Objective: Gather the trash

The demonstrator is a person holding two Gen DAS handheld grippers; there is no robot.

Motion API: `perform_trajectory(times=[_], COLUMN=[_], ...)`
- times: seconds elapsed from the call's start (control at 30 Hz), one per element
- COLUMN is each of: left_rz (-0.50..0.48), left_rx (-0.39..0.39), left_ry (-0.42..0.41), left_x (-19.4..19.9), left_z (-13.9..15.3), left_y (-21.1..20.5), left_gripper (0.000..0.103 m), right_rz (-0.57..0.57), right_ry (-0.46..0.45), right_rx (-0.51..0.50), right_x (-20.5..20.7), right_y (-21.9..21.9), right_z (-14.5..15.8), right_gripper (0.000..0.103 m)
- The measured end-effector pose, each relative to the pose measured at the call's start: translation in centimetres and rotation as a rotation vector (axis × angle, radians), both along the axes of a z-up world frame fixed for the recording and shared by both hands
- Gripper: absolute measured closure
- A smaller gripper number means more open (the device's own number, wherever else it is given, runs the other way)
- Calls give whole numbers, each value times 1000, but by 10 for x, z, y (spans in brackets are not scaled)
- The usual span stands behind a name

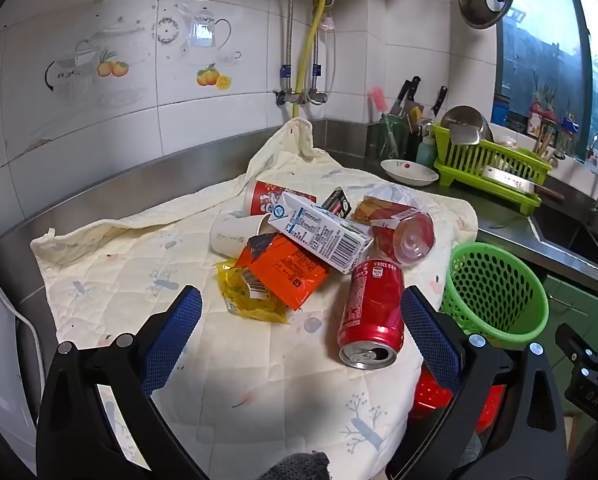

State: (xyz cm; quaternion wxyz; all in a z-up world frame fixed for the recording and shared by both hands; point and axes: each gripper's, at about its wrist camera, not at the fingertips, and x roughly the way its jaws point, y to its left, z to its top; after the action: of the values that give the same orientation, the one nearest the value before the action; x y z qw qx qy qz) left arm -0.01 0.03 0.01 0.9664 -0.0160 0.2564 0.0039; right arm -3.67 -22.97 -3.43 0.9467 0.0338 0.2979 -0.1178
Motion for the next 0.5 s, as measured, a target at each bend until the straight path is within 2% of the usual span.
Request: perform_trajectory(times=[0.5], left_rz=[-1], left_rx=[-2], left_ry=[7], left_x=[-3], left_z=[-3], left_y=[2], left_gripper=[5], right_rz=[1], right_ry=[3], right_rx=[3], right_x=[-1], right_y=[-3], right_z=[-4], right_gripper=[6])
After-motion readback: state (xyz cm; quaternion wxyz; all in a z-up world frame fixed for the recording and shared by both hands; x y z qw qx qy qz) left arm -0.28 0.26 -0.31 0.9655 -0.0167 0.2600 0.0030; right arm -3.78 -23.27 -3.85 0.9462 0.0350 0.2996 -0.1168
